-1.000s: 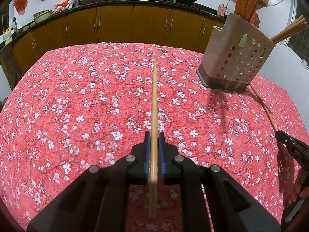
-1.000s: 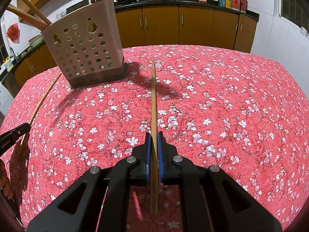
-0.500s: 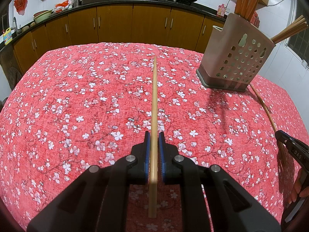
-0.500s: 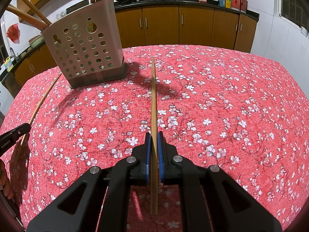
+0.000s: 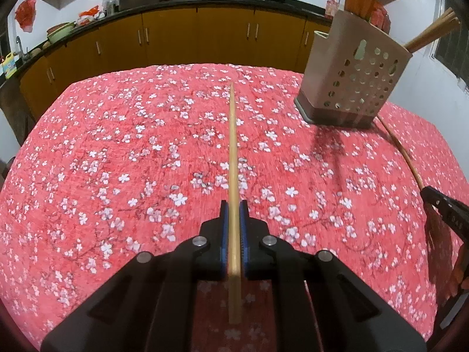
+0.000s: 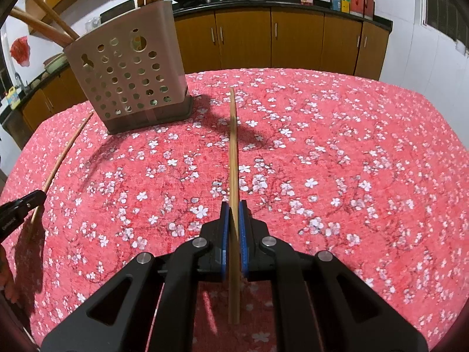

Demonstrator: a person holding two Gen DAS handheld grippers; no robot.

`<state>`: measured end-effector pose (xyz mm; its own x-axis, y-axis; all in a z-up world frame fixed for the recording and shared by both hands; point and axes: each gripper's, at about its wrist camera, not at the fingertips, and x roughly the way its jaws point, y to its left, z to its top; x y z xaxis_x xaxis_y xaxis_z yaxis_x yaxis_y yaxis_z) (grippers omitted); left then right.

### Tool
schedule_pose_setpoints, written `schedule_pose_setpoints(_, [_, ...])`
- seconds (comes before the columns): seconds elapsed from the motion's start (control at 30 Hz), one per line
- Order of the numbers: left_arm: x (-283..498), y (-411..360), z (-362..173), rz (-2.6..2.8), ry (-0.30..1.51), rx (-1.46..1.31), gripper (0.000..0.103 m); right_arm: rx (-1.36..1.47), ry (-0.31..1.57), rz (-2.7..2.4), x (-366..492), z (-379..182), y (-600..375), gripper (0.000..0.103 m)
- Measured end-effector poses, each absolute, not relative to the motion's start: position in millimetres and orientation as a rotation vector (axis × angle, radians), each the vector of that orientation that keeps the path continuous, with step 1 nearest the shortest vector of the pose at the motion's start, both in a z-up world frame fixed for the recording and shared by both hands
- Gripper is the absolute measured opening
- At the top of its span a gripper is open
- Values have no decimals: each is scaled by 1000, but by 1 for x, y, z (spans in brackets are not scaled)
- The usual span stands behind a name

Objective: Organize utensils
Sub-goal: 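Raise the chopstick upright with the right tool and carry it over the holder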

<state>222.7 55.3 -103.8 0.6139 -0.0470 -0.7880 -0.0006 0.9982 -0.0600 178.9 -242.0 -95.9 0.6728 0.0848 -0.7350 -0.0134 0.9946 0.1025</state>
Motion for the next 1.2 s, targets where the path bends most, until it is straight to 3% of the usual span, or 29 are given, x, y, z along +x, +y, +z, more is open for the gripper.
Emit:
schedule_pose_setpoints(0.5, [188,66,-16,-42,689,-60,8,139,565,18,148,-4,-269,7])
schedule_pose_setpoints(0.97, [166,52,59,-134,498,-79,8,161,434,49,130,37,-274,7])
schedule_pose_setpoints(1.2, [164,34,89,-216,426,-87,8,199,278,159,118,94,-262,7])
